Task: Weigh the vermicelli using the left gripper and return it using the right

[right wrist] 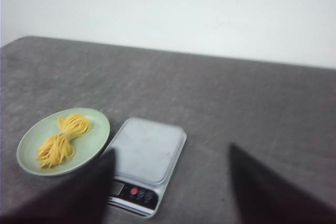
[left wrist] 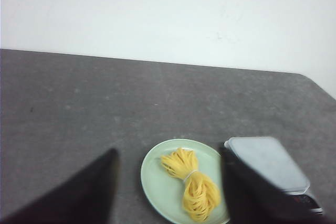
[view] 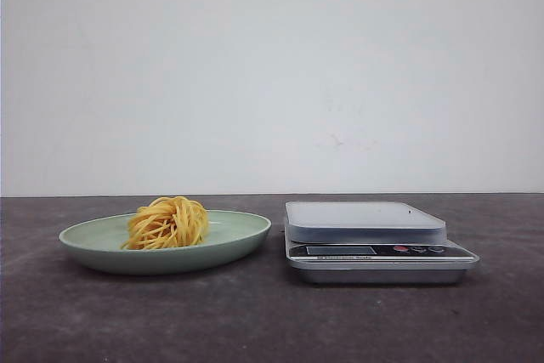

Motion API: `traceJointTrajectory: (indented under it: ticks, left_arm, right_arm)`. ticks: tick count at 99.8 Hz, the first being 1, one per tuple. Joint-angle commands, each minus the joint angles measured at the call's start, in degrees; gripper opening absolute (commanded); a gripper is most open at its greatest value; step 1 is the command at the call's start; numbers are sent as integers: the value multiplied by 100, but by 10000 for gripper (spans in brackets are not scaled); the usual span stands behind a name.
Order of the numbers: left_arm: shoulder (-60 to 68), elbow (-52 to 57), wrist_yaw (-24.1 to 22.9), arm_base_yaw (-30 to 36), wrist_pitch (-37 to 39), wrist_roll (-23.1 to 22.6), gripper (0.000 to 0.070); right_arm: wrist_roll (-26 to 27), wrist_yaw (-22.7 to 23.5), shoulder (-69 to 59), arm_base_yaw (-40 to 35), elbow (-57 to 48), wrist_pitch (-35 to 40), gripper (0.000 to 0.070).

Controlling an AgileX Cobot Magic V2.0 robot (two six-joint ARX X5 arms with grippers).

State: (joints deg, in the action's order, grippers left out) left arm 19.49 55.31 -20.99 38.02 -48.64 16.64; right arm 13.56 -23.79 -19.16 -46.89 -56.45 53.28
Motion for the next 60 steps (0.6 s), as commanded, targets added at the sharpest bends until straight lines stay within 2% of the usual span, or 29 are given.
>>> traceJointTrajectory:
  ticks: [1, 4, 27, 60]
  left_arm:
    - [20, 33, -22, 39, 52, -234, 10]
    - [20, 33, -22, 39, 68, -232, 0]
    - [20, 33, -11, 42, 28, -118, 0]
    - [20, 35, -17, 39, 22, -114, 0]
  right_arm:
    - [107, -11, 7, -61, -4, -162, 24]
    - [136, -7, 4, -61, 24, -179, 4]
    - [413, 2, 20, -61, 33, -131, 5]
    - [400, -24, 20, -61, 31, -83, 5]
